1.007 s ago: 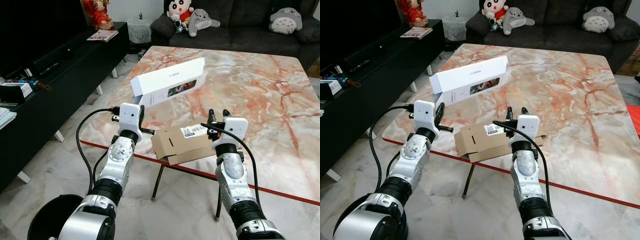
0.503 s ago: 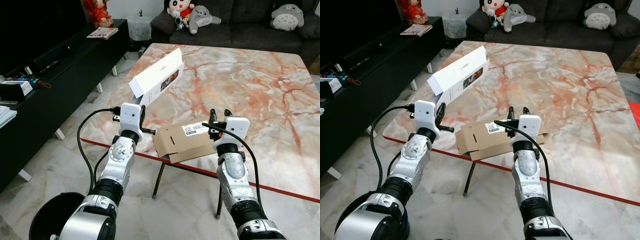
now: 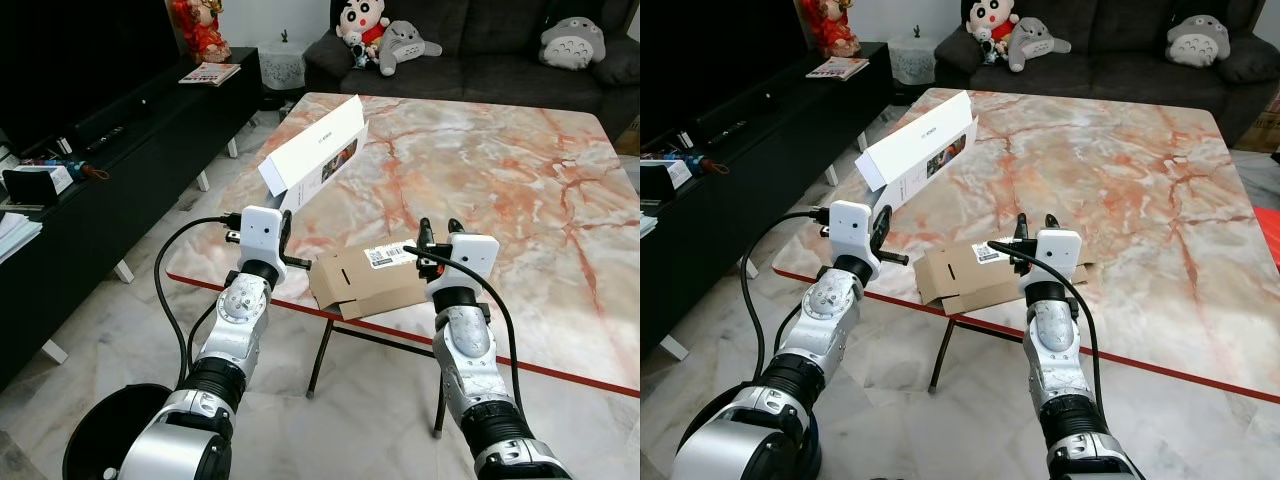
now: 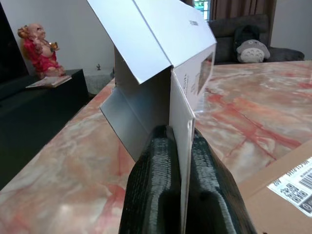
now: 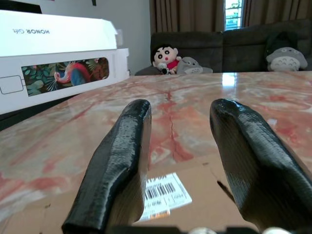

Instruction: Picking trash to rubbish bin

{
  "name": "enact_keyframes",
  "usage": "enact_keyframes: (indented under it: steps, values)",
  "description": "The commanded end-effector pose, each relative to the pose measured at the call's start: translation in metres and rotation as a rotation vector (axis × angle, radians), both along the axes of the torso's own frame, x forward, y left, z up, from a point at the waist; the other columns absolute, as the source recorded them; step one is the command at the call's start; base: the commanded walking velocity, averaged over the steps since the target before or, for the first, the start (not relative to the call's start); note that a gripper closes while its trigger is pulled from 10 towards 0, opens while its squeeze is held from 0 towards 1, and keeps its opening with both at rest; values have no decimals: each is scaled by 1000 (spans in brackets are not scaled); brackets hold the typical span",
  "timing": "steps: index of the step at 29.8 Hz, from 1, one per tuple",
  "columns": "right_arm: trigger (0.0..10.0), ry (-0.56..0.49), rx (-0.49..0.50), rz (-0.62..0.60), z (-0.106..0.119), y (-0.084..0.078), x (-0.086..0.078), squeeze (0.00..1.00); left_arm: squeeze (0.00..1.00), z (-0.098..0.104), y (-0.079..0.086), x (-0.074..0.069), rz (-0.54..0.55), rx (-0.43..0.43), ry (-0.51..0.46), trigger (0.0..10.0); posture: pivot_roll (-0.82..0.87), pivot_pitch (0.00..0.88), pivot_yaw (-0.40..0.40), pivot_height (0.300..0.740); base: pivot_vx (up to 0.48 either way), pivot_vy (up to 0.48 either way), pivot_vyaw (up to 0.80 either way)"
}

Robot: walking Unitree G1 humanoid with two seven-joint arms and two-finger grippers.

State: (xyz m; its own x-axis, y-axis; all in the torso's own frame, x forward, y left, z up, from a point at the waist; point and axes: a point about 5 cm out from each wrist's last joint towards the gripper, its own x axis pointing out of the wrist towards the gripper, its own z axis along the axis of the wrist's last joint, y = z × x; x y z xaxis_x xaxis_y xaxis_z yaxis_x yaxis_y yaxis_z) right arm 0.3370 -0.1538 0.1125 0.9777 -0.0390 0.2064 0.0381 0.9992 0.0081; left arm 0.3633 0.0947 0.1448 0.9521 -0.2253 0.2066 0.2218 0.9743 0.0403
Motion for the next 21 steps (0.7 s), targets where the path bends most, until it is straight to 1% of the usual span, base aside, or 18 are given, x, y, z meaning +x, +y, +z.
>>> enact_keyframes:
  steps: [1, 10, 15, 18, 21]
  values:
    - [10000, -19, 11, -5, 4, 1, 1, 0, 0, 7, 2, 1, 5, -21, -30, 10000, 157, 0, 65, 740, -304, 0, 0]
    - [10000, -18, 10, -3, 4, 1, 1, 0, 0, 7, 1, 1, 5, -24, -30, 10000, 157, 0, 65, 740, -100, 0, 0]
    - [10000, -17, 10, -4, 4, 1, 1, 0, 0, 7, 2, 1, 5, -24, -29, 10000, 156, 0, 65, 740, 0, 0, 0]
    - [10000, -18, 11, -4, 4, 1, 1, 0, 0, 6, 2, 1, 3, -24, -29, 10000, 155, 0, 66, 740, -300, 0, 0]
    - [10000, -19, 12, -4, 4, 2, 2, 0, 0, 7, 2, 1, 3, -24, -29, 10000, 155, 0, 67, 740, 0, 0, 0]
